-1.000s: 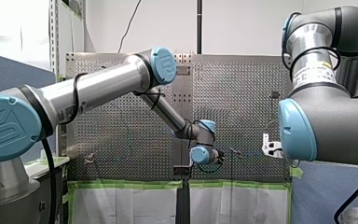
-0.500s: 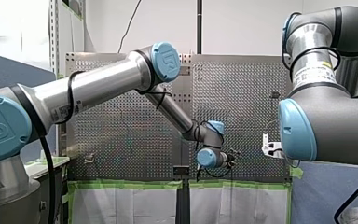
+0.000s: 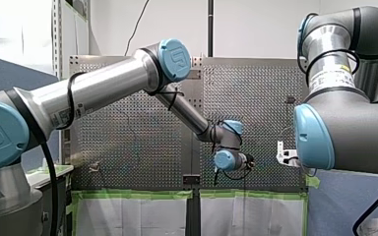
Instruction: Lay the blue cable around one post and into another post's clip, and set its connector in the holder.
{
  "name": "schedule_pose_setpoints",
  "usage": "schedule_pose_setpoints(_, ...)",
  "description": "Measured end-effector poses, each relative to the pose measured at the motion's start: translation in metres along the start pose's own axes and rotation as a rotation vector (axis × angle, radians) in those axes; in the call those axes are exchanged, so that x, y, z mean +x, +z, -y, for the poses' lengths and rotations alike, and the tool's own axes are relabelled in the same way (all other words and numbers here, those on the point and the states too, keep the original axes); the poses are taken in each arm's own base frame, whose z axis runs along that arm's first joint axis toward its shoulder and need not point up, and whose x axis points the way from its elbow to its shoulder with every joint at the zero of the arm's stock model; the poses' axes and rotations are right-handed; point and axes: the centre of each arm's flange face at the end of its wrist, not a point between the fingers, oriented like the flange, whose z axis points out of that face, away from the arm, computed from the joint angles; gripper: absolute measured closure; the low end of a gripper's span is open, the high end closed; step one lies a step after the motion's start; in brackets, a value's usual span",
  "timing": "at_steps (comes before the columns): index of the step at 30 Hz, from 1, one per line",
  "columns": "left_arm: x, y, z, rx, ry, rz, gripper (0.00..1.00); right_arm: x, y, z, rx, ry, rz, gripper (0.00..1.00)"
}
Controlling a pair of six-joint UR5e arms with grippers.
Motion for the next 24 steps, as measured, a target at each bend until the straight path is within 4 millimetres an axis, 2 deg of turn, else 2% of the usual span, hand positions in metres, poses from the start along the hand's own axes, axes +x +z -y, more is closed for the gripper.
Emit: schedule_pose_setpoints(24, 0.0021, -0.0067, -0.0078, -0.144, -0.035, -0.012, 0.00, -0.0004, -0.0020, -0.0029, -0.006, 0.000, 0.010, 1.00)
